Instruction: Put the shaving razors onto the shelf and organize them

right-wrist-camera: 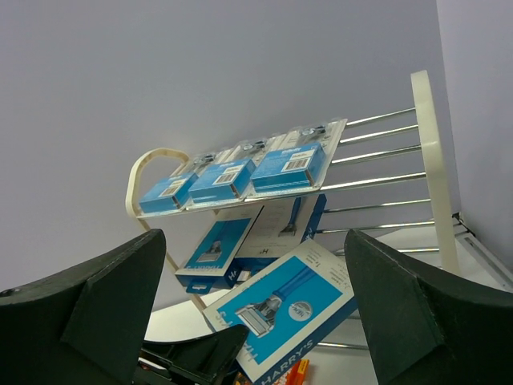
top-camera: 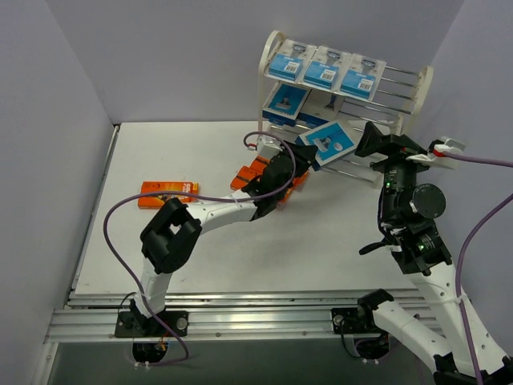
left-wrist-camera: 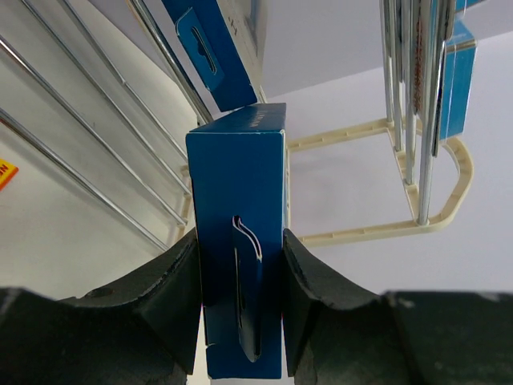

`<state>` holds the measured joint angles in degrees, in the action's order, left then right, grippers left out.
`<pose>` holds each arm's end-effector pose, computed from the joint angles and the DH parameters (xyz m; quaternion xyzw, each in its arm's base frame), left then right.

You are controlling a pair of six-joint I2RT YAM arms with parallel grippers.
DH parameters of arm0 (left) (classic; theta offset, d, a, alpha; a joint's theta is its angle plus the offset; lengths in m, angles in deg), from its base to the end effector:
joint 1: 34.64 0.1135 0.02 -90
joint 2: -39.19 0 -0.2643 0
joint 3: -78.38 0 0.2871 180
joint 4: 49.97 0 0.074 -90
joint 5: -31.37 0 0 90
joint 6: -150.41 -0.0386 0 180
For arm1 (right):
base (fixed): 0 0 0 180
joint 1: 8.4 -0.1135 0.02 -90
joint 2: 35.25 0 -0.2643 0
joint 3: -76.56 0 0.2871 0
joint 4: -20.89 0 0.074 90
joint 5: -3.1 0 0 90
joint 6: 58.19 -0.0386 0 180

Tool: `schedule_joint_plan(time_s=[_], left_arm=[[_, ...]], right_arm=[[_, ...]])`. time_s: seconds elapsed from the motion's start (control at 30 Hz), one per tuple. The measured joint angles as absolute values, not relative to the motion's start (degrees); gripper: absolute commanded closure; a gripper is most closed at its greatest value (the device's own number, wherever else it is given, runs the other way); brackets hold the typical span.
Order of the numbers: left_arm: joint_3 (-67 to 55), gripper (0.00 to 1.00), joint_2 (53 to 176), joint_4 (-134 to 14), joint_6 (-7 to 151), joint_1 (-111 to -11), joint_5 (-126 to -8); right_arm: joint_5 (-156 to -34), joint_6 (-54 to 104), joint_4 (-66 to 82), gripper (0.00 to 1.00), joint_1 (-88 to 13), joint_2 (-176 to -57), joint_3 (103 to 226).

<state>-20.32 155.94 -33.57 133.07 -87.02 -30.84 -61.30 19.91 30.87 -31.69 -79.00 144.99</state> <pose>0.3317 -0.4009 0.2574 -0.2873 0.6559 -0.5207 0.4649 0.1714 0.0556 0.4780 0.1503 0.4701 0.1630 0.8543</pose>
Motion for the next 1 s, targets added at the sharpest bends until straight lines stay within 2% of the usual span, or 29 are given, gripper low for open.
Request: schedule_joint_plan(time_s=[0.5,1.0], left_arm=[[-19.46,0.98,155.20,-33.52,132.15,-88.47,-30.36],[-24.86,0.98,160.58,-30.62,131.02,-90.08,-30.17]], right_arm=[[-59.70,20.20,30.92,0.10,-31.75,-79.00,144.75],[-57.82,23.56,30.87,0.10,-32.98,-79.00,145.07]])
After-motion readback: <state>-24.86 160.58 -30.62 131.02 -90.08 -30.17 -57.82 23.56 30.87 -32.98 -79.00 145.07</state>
